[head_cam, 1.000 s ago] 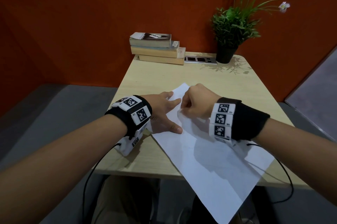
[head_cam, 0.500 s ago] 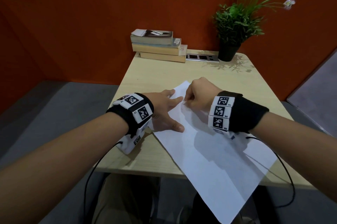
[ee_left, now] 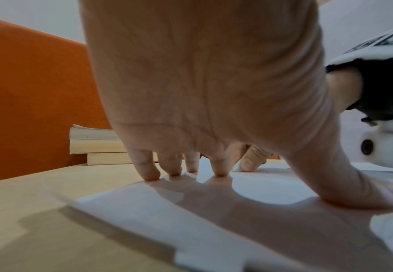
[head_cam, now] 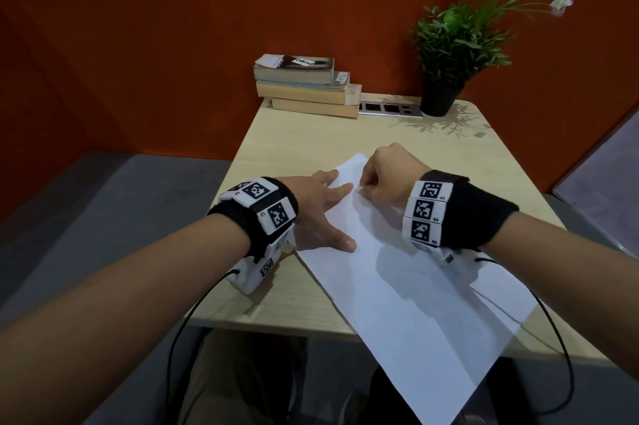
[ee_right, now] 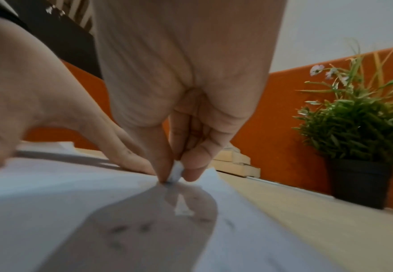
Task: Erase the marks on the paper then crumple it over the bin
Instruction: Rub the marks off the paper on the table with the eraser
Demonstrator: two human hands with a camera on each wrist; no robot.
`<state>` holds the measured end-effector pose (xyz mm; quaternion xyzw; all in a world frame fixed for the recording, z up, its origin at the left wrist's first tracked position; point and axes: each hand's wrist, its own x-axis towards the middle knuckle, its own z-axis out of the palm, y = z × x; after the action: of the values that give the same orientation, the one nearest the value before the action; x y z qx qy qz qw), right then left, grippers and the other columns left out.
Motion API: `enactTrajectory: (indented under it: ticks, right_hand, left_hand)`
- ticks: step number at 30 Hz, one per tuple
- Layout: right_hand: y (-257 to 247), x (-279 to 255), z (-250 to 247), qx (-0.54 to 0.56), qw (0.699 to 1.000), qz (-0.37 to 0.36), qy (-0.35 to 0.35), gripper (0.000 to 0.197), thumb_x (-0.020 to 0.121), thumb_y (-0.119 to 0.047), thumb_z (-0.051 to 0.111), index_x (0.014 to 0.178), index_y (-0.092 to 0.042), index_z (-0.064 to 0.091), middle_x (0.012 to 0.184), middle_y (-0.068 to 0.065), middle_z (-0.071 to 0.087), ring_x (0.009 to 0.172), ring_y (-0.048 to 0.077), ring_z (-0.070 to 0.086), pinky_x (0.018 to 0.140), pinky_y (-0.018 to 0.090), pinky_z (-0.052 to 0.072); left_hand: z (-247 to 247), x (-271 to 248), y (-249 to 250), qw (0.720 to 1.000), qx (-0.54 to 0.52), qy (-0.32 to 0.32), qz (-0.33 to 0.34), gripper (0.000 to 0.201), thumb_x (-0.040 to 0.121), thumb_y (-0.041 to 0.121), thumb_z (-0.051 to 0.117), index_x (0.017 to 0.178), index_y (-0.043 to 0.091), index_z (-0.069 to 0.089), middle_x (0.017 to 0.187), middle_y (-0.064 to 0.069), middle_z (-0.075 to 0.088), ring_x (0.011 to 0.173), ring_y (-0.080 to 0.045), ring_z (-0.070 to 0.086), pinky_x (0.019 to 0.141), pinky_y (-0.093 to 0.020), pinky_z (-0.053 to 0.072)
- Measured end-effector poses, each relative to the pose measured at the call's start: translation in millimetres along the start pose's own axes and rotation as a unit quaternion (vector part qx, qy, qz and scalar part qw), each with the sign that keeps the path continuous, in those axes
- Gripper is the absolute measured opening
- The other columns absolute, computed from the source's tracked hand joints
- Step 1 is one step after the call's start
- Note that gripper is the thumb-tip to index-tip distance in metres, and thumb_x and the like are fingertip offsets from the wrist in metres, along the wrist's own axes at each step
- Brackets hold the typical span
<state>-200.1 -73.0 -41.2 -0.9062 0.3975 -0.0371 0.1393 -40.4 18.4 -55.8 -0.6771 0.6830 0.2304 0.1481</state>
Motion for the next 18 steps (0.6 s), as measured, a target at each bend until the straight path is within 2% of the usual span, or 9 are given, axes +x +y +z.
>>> enactTrajectory:
  ticks: [3,6,9,11,14,16,18]
  right_hand:
    - [-6.7,-18.1,4.2,0.021,0.999,-0.027,-0.011,0.011,0.079,-0.015,0.068,0.078,-0.017,0.078,0.074,-0.006,0.071,0.071,0.011,0.068,0.069,0.028,0.059]
    - [-13.7,-39.2,6.4,0.039,0.994,-0.073,-0.071,0.007,0.08,-0.023,0.073,0.08,-0.02,0.08,0.074,-0.009,0.074,0.069,0.002,0.067,0.063,0.015,0.051]
    - [-5.3,-36.5,3.5,0.039,0.993,-0.08,-0.078,0.008,0.08,-0.031,0.076,0.082,-0.025,0.08,0.078,-0.013,0.074,0.073,0.001,0.066,0.067,0.018,0.053]
    - [6.4,-31.7,-0.9,0.033,0.996,-0.065,-0.059,0.008,0.082,-0.03,0.075,0.086,-0.025,0.08,0.081,-0.013,0.074,0.076,0.0,0.064,0.07,0.02,0.051]
    - [22.1,-32.4,-4.1,0.016,0.999,-0.035,-0.036,0.008,0.085,-0.034,0.074,0.088,-0.028,0.077,0.082,-0.014,0.072,0.08,0.004,0.065,0.072,0.021,0.052]
    - [25.7,-36.9,-3.3,-0.006,0.999,-0.021,-0.034,0.007,0.086,-0.035,0.073,0.088,-0.029,0.075,0.082,-0.014,0.071,0.082,0.007,0.065,0.069,0.021,0.05]
    - [25.1,-41.7,-2.9,-0.032,0.999,-0.013,-0.039,0.008,0.086,-0.037,0.072,0.088,-0.029,0.073,0.084,-0.014,0.07,0.082,0.01,0.064,0.066,0.022,0.046]
  left_hand:
    - [-0.6,0.5,-0.2,1.0,0.002,-0.003,-0.001,0.127,0.062,0.094,0.055,0.156,0.043,-0.013,0.163,0.014,-0.027,0.154,-0.014,0.0,0.121,-0.046,0.022]
    - [0.2,4.3,-0.7,1.0,0.012,-0.004,0.001,0.132,0.056,0.098,0.053,0.155,0.044,-0.014,0.162,0.014,-0.028,0.154,-0.016,0.002,0.12,-0.048,0.025]
    - [-3.0,4.4,-2.3,1.0,0.021,0.007,0.01,0.129,0.06,0.093,0.058,0.157,0.042,-0.009,0.165,0.014,-0.022,0.154,-0.016,0.005,0.12,-0.047,0.023]
    - [-10.0,4.4,-5.5,0.999,0.038,0.019,0.021,0.123,0.063,0.086,0.065,0.159,0.042,0.0,0.166,0.012,-0.014,0.154,-0.016,0.007,0.121,-0.046,0.022]
    - [-24.4,2.0,-5.3,0.996,0.081,0.032,0.025,0.111,0.067,0.073,0.076,0.157,0.044,0.019,0.167,0.009,-0.004,0.151,-0.02,0.016,0.119,-0.044,0.027]
    - [-32.4,-2.2,-0.7,0.993,0.106,0.048,0.024,0.096,0.073,0.059,0.081,0.154,0.039,0.033,0.164,0.002,0.013,0.144,-0.022,0.03,0.114,-0.041,0.034]
    - [-36.9,-7.3,5.3,0.988,0.127,0.075,0.034,0.078,0.079,0.046,0.081,0.148,0.032,0.047,0.151,-0.005,0.037,0.131,-0.024,0.045,0.106,-0.04,0.042]
